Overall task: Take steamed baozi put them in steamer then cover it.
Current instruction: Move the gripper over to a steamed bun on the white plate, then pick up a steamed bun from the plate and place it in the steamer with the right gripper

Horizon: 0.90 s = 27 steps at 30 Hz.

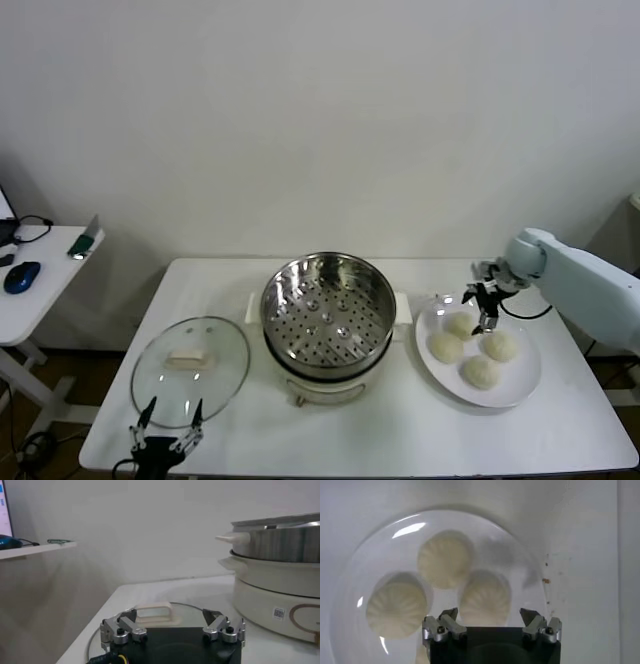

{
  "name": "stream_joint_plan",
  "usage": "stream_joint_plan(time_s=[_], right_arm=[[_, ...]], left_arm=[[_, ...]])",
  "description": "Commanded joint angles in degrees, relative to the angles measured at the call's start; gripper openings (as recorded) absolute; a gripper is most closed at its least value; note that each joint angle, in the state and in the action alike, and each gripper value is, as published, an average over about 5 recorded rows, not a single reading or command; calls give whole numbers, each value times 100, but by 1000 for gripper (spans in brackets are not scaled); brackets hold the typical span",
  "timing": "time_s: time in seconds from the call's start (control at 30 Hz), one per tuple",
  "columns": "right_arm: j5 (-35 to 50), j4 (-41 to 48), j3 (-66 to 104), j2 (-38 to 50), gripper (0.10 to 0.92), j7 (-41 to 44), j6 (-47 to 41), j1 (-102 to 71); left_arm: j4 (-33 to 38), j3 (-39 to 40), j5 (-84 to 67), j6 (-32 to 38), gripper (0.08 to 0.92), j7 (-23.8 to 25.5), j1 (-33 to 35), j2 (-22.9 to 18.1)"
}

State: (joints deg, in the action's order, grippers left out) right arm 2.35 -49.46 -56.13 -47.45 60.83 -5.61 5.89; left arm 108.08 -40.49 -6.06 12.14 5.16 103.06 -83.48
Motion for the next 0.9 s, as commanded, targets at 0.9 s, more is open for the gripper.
stream_joint_plan(time_s=[0.9], right_arm=[[609, -1265, -1890, 277, 501, 203, 514, 2640]], left_arm=[[-75, 57, 113, 5, 823, -18, -62, 2]])
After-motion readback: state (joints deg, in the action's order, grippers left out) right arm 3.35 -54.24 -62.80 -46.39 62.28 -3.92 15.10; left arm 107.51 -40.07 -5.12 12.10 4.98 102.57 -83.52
